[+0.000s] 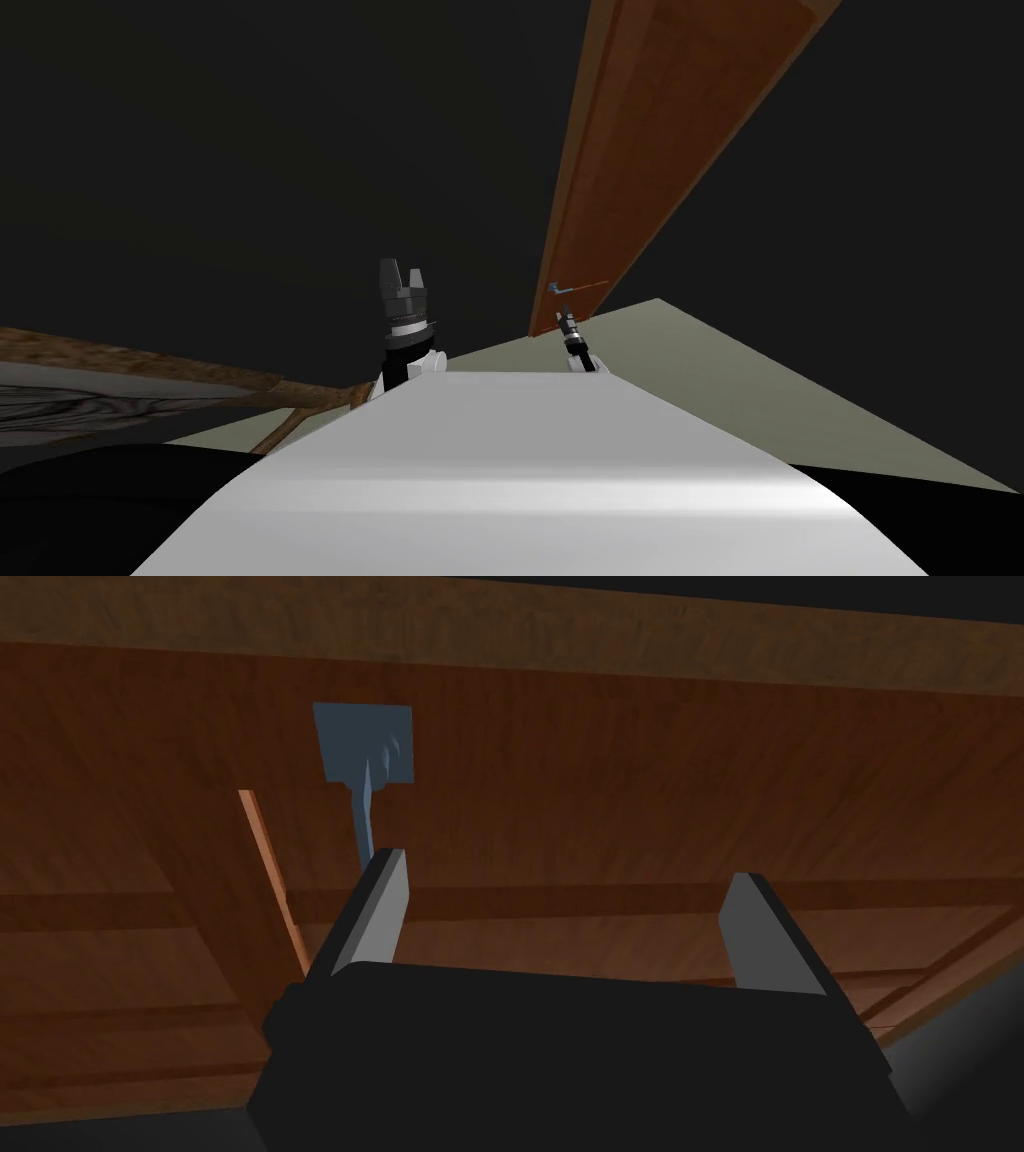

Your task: Pull the door open

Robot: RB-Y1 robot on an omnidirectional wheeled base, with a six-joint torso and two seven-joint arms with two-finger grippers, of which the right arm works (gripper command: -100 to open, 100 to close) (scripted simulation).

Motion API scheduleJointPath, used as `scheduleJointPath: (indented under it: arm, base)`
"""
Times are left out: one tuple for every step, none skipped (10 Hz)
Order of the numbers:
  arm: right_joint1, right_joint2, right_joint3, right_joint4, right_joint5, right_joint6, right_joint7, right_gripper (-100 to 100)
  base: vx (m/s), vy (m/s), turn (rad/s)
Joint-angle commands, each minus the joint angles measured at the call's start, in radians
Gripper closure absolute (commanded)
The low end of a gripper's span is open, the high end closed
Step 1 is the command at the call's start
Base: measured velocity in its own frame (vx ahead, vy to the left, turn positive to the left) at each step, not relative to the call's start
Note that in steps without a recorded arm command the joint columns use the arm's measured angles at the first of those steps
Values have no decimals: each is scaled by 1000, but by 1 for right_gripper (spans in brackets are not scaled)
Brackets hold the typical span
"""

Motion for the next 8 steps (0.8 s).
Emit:
scheduleJointPath:
  arm:
    - [-18, -5, -1, 50, 4, -13, -10, -100]
    - [-29, -8, -1, 81, 6, -21, -16, -100]
    - [-41, -10, -2, 112, 7, -28, -21, -100]
    - [-41, -10, -2, 113, 7, -28, -21, -100]
    - [-52, -13, -2, 143, 9, -35, -27, -100]
    - [-64, -16, -2, 172, 11, -43, -32, -100]
    - [-74, -18, -3, 199, 13, -49, -37, -100]
    - [-84, -20, -3, 224, 15, -56, -42, -100]
  base:
    - [54, -132, 100]
    - [43, -117, 111]
    - [22, -123, 98]
    - [23, -80, 25]
    - [36, -61, 61]
    - [44, -86, 85]
    - [31, -110, 97]
    - [34, -118, 94]
